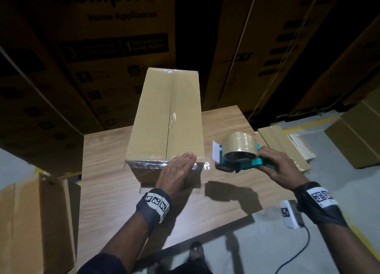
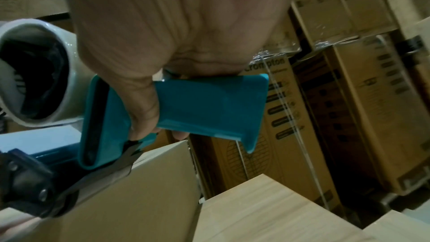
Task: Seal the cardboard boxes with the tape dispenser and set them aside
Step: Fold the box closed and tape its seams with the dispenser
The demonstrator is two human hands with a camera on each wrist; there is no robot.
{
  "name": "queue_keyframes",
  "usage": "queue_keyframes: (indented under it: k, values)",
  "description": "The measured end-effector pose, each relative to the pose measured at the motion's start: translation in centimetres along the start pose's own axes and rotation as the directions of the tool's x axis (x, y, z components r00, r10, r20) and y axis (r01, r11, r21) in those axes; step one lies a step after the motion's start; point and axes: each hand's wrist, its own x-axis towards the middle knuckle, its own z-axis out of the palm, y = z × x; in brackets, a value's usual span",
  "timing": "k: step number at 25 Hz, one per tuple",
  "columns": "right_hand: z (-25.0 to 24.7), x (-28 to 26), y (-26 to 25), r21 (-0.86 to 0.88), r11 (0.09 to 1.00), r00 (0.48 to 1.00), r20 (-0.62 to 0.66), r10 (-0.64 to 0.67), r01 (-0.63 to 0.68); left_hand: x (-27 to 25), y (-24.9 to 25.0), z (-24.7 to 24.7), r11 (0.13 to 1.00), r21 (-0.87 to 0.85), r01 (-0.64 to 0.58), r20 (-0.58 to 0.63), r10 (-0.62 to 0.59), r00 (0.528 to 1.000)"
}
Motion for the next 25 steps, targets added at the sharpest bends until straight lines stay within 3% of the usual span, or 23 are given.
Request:
queue_keyframes:
  k: [5,10,17,23,25]
  values:
    - [-2.7,-2.8,1.2,0.027,1.000,1.000,-0.016,0.017,-0.016,-0.2,-0.2,0.3,0.999,-0.043,0.002,0.020,-0.001,1.000]
    - [1.0,-1.8,3.4,-0.079,0.997,0.999,0.036,0.016,-0.013,-0.3,-0.3,0.8,0.998,-0.065,0.008,0.026,-0.006,1.000]
    - [7.6,-0.1,6.1,-0.210,0.970,0.963,0.210,0.166,-0.121,-0.4,0.1,0.8,0.995,-0.100,0.024,0.034,-0.020,0.999]
    - [10.8,1.7,5.7,-0.201,0.977,0.957,0.264,0.122,-0.069,-0.5,0.1,1.4,0.989,-0.129,0.069,0.043,-0.064,0.997]
    - [10.9,2.2,6.0,-0.291,0.956,0.936,0.330,0.125,-0.025,-0.4,0.3,1.0,0.992,-0.115,0.059,0.029,-0.056,0.998]
